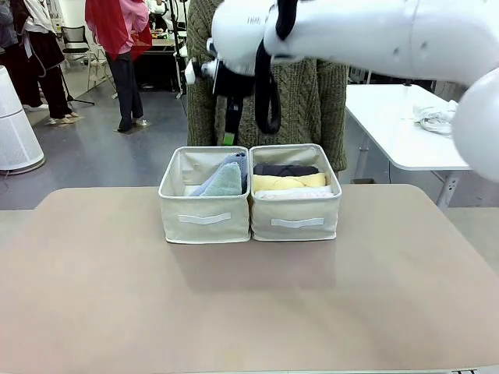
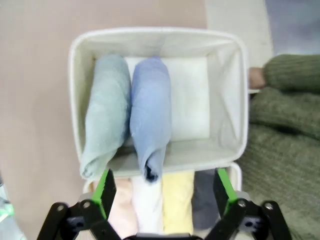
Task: Sort the towels based on their folding style.
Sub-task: Pick up another triangle-folded towel from the table and place it in the left Fabric basket.
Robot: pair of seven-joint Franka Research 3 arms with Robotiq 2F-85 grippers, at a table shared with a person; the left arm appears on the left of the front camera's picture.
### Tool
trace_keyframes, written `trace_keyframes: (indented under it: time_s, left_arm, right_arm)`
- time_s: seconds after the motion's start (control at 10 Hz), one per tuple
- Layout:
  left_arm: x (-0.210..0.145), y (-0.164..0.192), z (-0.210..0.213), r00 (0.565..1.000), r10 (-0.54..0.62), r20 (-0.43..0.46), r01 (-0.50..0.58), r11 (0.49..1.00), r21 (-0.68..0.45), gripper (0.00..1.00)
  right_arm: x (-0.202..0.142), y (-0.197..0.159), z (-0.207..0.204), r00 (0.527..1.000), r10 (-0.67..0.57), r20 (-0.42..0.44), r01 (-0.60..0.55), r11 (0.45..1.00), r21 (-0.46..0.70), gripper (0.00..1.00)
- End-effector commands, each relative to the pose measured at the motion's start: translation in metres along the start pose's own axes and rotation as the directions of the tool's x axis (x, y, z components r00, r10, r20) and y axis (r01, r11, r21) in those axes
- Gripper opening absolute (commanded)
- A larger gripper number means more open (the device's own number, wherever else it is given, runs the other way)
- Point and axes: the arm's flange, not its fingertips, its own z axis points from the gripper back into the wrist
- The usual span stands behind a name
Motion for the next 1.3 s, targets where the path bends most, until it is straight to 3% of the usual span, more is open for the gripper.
trace_keyframes:
  time_s: [0.0,0.2,0.5,0.8,0.9,1.0,1.2]
  left_arm:
    - [0.0,-0.002,0.0,1.0,-0.002,-0.012,0.002,1.0,0.007,1.0]
    - [0.0,-0.002,0.0,1.0,-0.002,-0.012,0.002,1.0,0.007,1.0]
    - [0.0,-0.002,0.0,1.0,-0.002,-0.012,0.002,1.0,0.007,1.0]
    - [0.0,-0.002,0.0,1.0,-0.002,-0.012,0.002,1.0,0.007,1.0]
    - [0.0,-0.002,0.0,1.0,-0.002,-0.012,0.002,1.0,0.007,1.0]
    - [0.0,-0.002,0.0,1.0,-0.002,-0.012,0.002,1.0,0.007,1.0]
    - [0.0,-0.002,0.0,1.0,-0.002,-0.012,0.002,1.0,0.007,1.0]
  right_arm:
    - [-0.026,0.045,0.045,0.996,-0.07,-0.063,0.07,0.998,-0.003,1.0]
    - [-0.058,0.096,0.071,0.986,-0.139,-0.094,0.141,0.99,0.012,1.0]
    - [-0.119,0.171,0.092,0.959,-0.273,-0.072,0.27,0.962,-0.047,1.0]
    - [-0.165,0.177,0.096,0.933,-0.359,0.005,0.358,0.929,-0.094,1.0]
    - [-0.162,0.162,0.089,0.922,-0.384,-0.043,0.38,0.921,-0.086,1.0]
    - [-0.164,0.177,0.109,0.937,-0.345,-0.049,0.34,0.937,-0.08,1.0]
    - [-0.164,0.177,0.109,0.937,-0.345,-0.049,0.34,0.937,-0.08,1.0]
